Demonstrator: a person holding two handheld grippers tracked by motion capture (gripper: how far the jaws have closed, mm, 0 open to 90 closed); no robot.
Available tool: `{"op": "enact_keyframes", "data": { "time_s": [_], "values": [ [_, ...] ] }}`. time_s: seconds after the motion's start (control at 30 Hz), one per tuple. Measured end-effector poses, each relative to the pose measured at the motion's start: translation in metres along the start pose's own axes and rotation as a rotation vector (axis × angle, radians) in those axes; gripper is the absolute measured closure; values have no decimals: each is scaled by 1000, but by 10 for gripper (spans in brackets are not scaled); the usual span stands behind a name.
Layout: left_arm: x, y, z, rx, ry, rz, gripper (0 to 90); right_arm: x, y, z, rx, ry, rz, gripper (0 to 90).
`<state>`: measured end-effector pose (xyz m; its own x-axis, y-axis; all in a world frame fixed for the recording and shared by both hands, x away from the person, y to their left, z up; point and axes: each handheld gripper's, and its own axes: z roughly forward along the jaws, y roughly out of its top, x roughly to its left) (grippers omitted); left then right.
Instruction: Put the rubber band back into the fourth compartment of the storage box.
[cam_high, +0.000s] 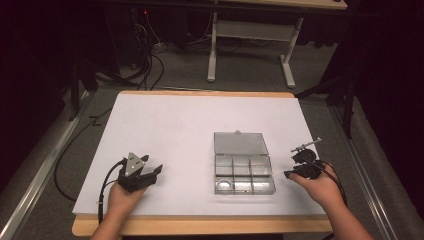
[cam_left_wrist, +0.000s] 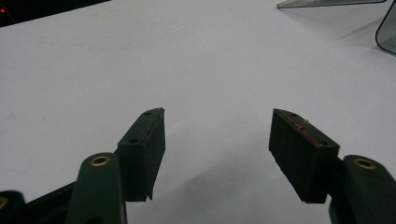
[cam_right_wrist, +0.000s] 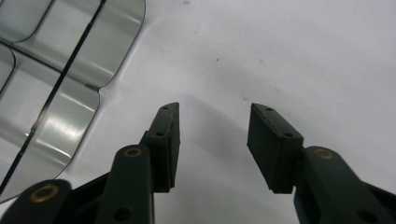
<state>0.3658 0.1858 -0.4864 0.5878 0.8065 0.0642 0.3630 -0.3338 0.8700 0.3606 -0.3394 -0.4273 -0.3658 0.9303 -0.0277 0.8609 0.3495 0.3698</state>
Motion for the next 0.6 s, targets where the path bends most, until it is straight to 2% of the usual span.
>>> {"op": "enact_keyframes", "data": {
  "time_s": [0.13,0.4,0.6],
  "values": [
    [0,0,0,3,-2,-4,369,0,-5,-1,-55,-2,9,469],
    [1,0,0,3,0,-8,371,-1,-20,0,-184,-11,39,458],
    [2,0,1,9,-1,-17,377,-2,-32,2,-302,-13,63,452]
  ]
}}
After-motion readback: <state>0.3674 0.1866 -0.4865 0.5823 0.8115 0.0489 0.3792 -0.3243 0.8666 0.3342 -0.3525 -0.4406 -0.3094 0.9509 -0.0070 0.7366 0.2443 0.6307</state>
